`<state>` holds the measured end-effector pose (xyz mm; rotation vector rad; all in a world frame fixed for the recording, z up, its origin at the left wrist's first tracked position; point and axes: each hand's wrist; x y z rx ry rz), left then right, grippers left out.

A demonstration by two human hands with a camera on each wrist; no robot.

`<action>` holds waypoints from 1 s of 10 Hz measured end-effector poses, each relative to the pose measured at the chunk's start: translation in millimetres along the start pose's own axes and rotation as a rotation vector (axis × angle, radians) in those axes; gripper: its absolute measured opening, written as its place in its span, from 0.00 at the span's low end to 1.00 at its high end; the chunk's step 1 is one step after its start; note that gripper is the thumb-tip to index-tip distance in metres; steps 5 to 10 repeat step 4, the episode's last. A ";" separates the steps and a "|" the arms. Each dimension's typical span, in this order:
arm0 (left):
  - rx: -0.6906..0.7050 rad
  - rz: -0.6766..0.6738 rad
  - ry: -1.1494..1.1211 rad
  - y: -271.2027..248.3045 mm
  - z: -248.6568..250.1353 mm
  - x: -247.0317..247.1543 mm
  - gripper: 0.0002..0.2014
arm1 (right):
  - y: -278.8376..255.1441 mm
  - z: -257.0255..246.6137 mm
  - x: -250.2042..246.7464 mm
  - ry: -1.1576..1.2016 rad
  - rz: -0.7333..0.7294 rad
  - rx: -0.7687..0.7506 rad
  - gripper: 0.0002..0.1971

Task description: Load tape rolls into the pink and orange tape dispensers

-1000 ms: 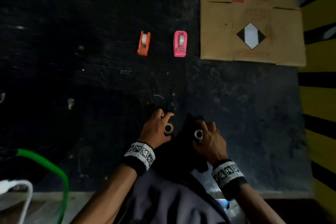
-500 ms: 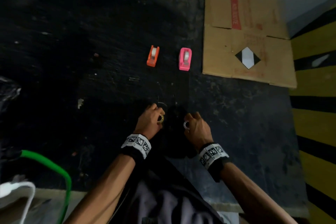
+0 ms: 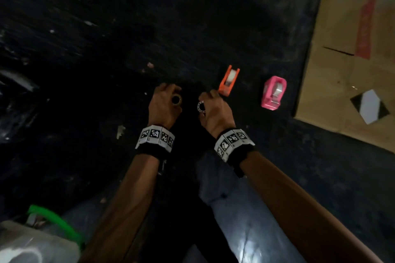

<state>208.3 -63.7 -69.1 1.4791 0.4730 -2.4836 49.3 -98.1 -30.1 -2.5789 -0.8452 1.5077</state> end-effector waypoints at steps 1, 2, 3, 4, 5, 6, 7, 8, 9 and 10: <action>-0.001 0.009 0.015 19.7 -9.5 5.1 0.26 | 24.6 0.1 13.6 0.033 0.002 0.010 0.19; -0.015 0.014 -0.004 25.0 -13.0 8.0 0.27 | 34.1 0.7 22.6 0.039 -0.016 0.046 0.23; -0.025 0.016 -0.047 22.2 -10.4 3.5 0.33 | 29.0 -2.9 20.9 0.035 -0.012 0.053 0.29; -0.067 0.048 -0.081 0.4 -10.4 0.1 0.36 | 8.6 0.5 16.5 0.019 0.033 0.072 0.29; -0.067 0.048 -0.081 0.4 -10.4 0.1 0.36 | 8.6 0.5 16.5 0.019 0.033 0.072 0.29; -0.067 0.048 -0.081 0.4 -10.4 0.1 0.36 | 8.6 0.5 16.5 0.019 0.033 0.072 0.29; -0.067 0.048 -0.081 0.4 -10.4 0.1 0.36 | 8.6 0.5 16.5 0.019 0.033 0.072 0.29; -0.067 0.048 -0.081 0.4 -10.4 0.1 0.36 | 8.6 0.5 16.5 0.019 0.033 0.072 0.29; -0.067 0.048 -0.081 0.4 -10.4 0.1 0.36 | 8.6 0.5 16.5 0.019 0.033 0.072 0.29; -0.067 0.048 -0.081 0.4 -10.4 0.1 0.36 | 8.6 0.5 16.5 0.019 0.033 0.072 0.29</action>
Point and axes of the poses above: each hand's wrist, its own y-axis towards the middle knuckle, its own x-axis out of the palm, z = x × y, and after that the axes turned 9 degrees about y, right-handed
